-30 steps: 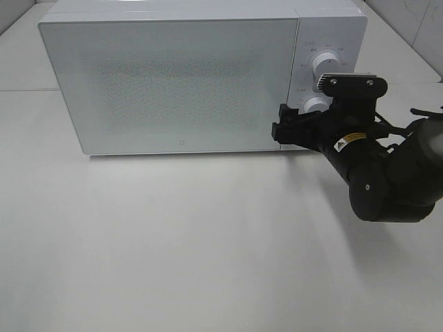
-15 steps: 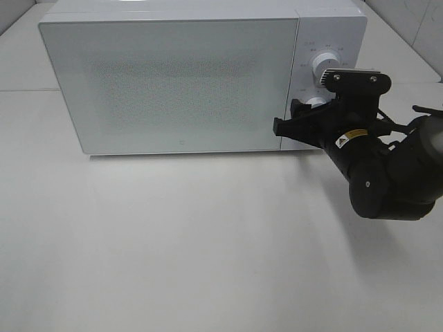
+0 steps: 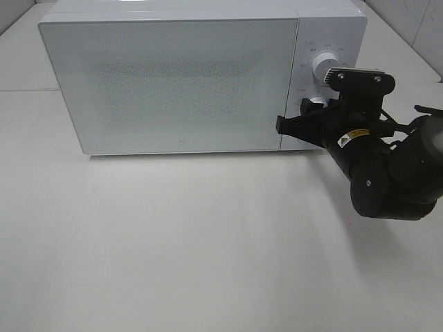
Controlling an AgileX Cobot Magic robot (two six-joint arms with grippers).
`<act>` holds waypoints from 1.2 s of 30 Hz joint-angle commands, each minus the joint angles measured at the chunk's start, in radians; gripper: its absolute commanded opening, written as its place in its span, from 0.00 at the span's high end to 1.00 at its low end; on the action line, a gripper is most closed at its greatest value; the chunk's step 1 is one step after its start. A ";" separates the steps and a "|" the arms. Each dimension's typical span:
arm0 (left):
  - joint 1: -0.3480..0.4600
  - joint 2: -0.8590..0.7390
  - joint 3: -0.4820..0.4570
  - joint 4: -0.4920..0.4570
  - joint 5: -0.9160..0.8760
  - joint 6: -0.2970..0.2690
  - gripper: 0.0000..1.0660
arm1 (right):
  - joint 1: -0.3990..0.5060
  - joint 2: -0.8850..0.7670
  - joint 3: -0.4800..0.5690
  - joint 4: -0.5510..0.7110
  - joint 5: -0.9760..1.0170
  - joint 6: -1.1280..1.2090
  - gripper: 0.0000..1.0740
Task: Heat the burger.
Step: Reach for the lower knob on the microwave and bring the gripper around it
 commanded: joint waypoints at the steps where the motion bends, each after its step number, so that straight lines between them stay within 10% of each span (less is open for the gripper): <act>1: 0.002 -0.021 0.002 0.005 -0.003 -0.003 0.05 | 0.000 -0.016 -0.023 -0.059 -0.152 0.172 0.74; 21: 0.002 -0.021 0.002 0.005 -0.003 -0.003 0.05 | 0.001 -0.016 -0.023 -0.103 -0.126 1.421 0.74; 36: 0.002 -0.021 0.002 0.005 -0.003 -0.003 0.05 | 0.001 -0.016 -0.021 -0.111 -0.126 1.521 0.73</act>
